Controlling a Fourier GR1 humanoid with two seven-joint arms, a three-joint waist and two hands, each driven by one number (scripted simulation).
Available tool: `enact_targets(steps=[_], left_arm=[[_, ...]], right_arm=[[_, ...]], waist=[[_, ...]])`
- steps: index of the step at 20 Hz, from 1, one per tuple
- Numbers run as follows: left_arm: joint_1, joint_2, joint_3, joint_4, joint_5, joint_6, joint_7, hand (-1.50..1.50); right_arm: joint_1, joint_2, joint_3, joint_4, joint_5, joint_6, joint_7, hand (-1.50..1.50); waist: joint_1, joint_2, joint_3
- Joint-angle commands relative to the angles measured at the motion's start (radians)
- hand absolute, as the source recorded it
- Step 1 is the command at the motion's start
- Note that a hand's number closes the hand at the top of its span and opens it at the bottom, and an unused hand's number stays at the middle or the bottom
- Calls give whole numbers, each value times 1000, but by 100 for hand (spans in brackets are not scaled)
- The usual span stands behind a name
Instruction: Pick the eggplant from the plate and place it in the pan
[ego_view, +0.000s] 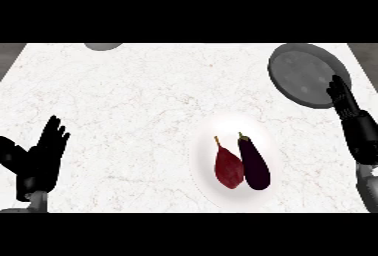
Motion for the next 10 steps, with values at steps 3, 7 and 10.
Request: enact_targets(steps=[3, 7, 10], left_arm=[[-98, -36, -91, -52, -59, -70, -117, 0], [-151, -71, -207, -136, -89, -154, -186, 0], [-126, -97, -237, -124, -134, -152, -242, 0]], right_arm=[[-119, 74, 99, -25, -142, 262, 18, 150], [-192, -111, 171, -5, 59, 305, 75, 150], [-150, -78, 20, 90, -276, 531, 78, -150]], waist=[[24, 10, -7], [15, 6, -13], [1, 7, -7]])
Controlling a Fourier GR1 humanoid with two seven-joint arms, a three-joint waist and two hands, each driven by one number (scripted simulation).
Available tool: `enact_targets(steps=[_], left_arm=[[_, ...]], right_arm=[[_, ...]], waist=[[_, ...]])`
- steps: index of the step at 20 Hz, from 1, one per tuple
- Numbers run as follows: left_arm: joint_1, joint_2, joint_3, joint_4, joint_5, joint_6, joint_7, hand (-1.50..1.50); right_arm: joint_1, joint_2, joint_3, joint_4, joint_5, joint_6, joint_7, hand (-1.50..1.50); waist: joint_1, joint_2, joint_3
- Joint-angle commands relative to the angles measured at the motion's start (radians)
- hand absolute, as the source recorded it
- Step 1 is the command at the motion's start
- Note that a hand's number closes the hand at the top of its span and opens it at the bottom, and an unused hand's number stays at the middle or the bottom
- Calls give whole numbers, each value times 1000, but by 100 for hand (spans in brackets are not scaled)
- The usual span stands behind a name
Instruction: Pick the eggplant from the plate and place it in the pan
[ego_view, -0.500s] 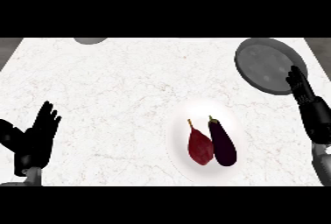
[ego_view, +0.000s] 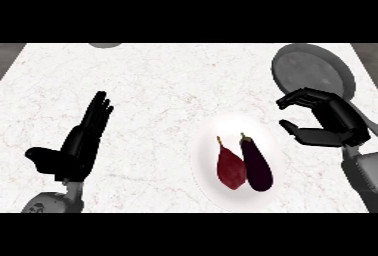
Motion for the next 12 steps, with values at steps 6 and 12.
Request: enact_targets(steps=[6, 12], left_arm=[[-6, -67, -63, 51, -59, -49, -108, 0], [78, -44, -58, -79, -62, -48, -78, 0]], right_arm=[[-57, -188, -58, 114, 50, 319, -130, -150], [-171, -229, -17, 138, 145, 419, -92, -150]], waist=[[-12, 0, 0], [1, -4, 0]])
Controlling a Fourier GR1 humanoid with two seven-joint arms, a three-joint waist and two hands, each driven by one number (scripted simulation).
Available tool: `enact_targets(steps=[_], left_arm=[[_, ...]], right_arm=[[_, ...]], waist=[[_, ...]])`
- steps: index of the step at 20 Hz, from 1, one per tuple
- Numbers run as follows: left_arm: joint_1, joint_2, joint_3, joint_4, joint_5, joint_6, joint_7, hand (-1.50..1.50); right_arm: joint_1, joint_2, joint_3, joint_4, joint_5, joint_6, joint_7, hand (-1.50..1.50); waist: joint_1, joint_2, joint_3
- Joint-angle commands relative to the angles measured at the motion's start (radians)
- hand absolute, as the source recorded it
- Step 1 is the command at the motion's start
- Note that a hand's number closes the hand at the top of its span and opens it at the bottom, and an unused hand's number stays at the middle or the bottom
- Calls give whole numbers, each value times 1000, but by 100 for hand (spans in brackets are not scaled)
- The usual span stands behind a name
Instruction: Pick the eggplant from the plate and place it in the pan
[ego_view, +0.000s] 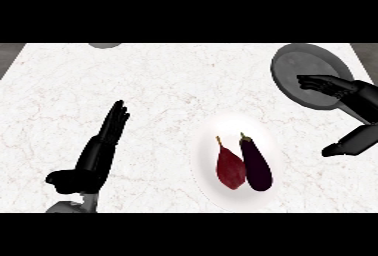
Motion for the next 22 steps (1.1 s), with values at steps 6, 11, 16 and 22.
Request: enact_targets(steps=[6, 11, 16, 22], left_arm=[[-26, -16, 22, 25, -6, -23, -9, 0], [-1, -46, -17, 9, -34, -4, -3, 0], [-2, -23, 31, 43, -20, -37, -28, 0], [25, -10, 75, 34, -30, -78, -29, 0]], right_arm=[[-147, 51, 172, -51, 217, 44, 154, -150], [-179, 50, 295, -103, 355, 109, 192, -150], [-143, 105, 416, -139, 540, 66, 175, -150], [-99, 173, 380, -179, 618, 124, 271, -150]], waist=[[3, 0, -1], [3, -1, 0], [-3, -1, 0], [-10, -3, 0]])
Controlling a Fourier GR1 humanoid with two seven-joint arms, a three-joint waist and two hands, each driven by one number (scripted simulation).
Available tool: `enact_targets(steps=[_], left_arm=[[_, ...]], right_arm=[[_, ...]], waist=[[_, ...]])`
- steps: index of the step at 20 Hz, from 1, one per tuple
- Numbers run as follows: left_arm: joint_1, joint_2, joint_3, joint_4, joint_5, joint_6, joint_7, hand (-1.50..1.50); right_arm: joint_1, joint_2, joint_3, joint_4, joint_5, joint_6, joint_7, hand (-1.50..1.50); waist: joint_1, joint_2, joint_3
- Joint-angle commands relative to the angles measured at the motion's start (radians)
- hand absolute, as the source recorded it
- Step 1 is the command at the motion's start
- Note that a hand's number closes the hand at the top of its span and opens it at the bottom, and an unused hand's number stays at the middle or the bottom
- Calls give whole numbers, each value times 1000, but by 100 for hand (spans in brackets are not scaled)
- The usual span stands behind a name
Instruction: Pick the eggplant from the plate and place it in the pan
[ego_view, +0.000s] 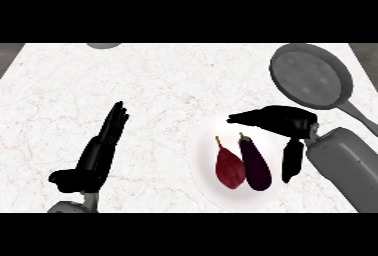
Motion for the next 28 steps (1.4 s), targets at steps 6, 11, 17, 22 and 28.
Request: enact_targets(steps=[6, 11, 17, 22, 28], left_arm=[[20, -26, 25, -40, -43, -32, 27, 0], [-11, -20, 84, -2, -29, -87, 15, 0], [-19, -104, 53, 35, -107, -38, -9, 0], [51, -137, 13, -2, -136, -28, -4, 0], [3, -94, 84, -21, -86, -83, 30, 0]], right_arm=[[97, 88, -72, -58, 140, 66, 66, -150], [101, 152, -119, -14, 207, 49, 19, -150], [93, 166, -172, 127, 304, 30, -124, -150], [91, 255, -139, 198, 397, -27, -102, -150], [46, 232, -79, 325, 476, 3, -206, 150]], waist=[[-4, -1, 0], [-5, -1, 0], [-4, 0, 0], [0, 0, 0], [11, 4, 1]])
